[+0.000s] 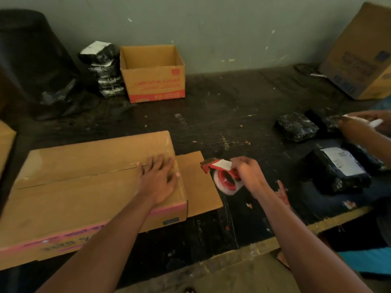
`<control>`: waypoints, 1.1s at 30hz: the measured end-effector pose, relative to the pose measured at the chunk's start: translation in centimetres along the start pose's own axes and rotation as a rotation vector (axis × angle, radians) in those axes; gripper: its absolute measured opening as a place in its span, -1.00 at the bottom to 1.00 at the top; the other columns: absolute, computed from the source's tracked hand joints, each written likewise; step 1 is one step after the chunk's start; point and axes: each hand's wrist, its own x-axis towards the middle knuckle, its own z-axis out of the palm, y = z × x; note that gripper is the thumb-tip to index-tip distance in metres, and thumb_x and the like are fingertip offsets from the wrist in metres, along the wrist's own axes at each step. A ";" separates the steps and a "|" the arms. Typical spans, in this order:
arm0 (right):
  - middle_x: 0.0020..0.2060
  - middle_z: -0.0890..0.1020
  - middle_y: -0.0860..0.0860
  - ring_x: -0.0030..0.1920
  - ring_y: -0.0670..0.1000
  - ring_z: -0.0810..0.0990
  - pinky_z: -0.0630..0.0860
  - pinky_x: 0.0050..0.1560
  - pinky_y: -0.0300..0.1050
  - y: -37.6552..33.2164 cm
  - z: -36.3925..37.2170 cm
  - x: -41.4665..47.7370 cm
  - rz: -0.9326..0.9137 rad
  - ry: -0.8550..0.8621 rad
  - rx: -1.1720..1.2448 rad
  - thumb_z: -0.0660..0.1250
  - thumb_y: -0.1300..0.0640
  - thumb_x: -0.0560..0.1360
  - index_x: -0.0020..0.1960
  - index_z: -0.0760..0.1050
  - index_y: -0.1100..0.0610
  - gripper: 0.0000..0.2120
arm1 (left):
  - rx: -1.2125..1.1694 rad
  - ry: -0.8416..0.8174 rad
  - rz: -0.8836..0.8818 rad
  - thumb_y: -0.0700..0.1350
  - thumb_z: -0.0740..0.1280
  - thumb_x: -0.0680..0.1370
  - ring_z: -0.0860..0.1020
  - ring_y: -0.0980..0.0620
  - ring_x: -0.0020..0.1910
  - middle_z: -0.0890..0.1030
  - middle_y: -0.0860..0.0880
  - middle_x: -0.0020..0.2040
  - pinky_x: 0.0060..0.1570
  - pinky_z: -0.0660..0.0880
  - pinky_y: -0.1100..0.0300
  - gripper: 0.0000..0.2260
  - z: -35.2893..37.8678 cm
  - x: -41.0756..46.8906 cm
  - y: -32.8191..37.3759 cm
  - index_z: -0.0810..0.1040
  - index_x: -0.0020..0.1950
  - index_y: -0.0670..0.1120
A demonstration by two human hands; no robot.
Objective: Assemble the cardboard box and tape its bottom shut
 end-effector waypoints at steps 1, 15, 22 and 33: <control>-0.06 0.70 0.17 -0.03 0.06 0.63 0.50 0.02 -0.05 -0.2 0.3 0.1 -0.005 -0.008 0.023 0.32 0.08 0.61 0.11 0.65 0.23 -0.75 | -0.009 0.010 -0.004 0.30 -0.03 0.66 -0.14 -0.13 0.65 -0.08 0.01 0.68 0.57 -0.18 -0.26 -0.41 -0.1 0.0 -0.1 -0.01 0.66 0.17; 0.28 0.64 0.29 0.34 0.26 0.60 0.53 0.33 0.31 0.5 -0.6 0.3 0.231 -0.363 0.509 0.35 0.14 0.61 0.32 0.62 0.25 -0.67 | -0.039 0.033 0.009 0.22 -0.02 0.69 -0.15 -0.04 0.65 -0.08 0.02 0.68 0.59 -0.20 -0.16 -0.47 0.3 -0.5 -1.0 -0.01 0.66 0.17; 0.33 0.63 0.23 0.37 0.23 0.57 0.52 0.34 0.24 -0.1 -0.2 0.3 0.220 -0.436 0.702 0.38 0.29 0.55 0.47 0.49 0.11 -0.51 | -0.067 0.027 -0.003 0.23 0.00 0.69 -0.14 -0.03 0.65 -0.06 0.04 0.68 0.58 -0.19 -0.15 -0.47 0.0 -0.3 -1.0 0.02 0.65 0.19; 0.19 0.66 0.23 0.09 0.17 0.71 0.63 0.01 0.15 -2.0 0.4 0.0 0.200 -0.529 0.554 0.26 0.34 0.51 0.46 0.43 0.09 -0.47 | -0.054 0.045 -0.004 0.20 0.00 0.70 -0.14 -0.01 0.65 -0.05 0.05 0.68 0.59 -0.18 -0.15 -0.49 0.2 -0.3 -1.2 0.02 0.65 0.20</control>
